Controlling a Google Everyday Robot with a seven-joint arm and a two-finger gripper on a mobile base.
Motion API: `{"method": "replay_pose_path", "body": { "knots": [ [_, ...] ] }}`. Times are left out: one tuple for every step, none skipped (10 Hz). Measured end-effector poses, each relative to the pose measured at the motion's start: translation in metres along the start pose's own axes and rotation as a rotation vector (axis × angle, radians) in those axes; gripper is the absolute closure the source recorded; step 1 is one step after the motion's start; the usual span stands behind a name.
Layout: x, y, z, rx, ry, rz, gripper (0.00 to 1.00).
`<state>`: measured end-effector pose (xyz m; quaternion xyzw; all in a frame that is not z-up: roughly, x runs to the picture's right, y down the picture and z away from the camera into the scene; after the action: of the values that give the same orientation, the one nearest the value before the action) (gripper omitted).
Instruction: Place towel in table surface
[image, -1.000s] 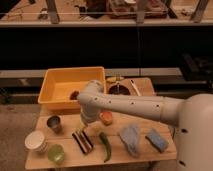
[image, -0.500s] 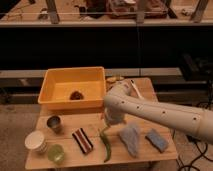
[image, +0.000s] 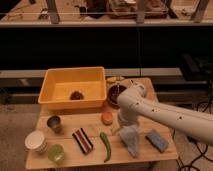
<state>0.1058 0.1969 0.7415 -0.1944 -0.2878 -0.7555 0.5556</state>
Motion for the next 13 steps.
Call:
{"method": "replay_pose_path", "body": {
  "knots": [
    [-0.001, 0.001, 0.001, 0.001, -0.003, 0.004, 0.2],
    [0.001, 0.003, 0.004, 0.001, -0.009, 0.01, 0.2],
    [0.002, 0.008, 0.011, -0.004, -0.014, 0.018, 0.2],
    [0.003, 0.014, 0.021, -0.014, -0.02, 0.027, 0.2],
    [0.005, 0.023, 0.041, -0.033, -0.023, 0.033, 0.2],
    [0.008, 0.027, 0.056, -0.044, -0.021, 0.033, 0.2],
    [0.009, 0.029, 0.065, -0.048, -0.016, 0.034, 0.2],
    [0.008, 0.032, 0.07, -0.053, -0.014, 0.032, 0.2],
    [0.007, 0.033, 0.074, -0.052, -0.012, 0.029, 0.21],
    [0.005, 0.033, 0.079, -0.049, -0.014, 0.025, 0.26],
    [0.002, 0.034, 0.088, -0.042, -0.017, 0.024, 0.38],
    [0.001, 0.035, 0.092, -0.042, -0.014, 0.02, 0.47],
    [-0.001, 0.036, 0.091, -0.041, -0.014, 0.017, 0.56]
  ]
}}
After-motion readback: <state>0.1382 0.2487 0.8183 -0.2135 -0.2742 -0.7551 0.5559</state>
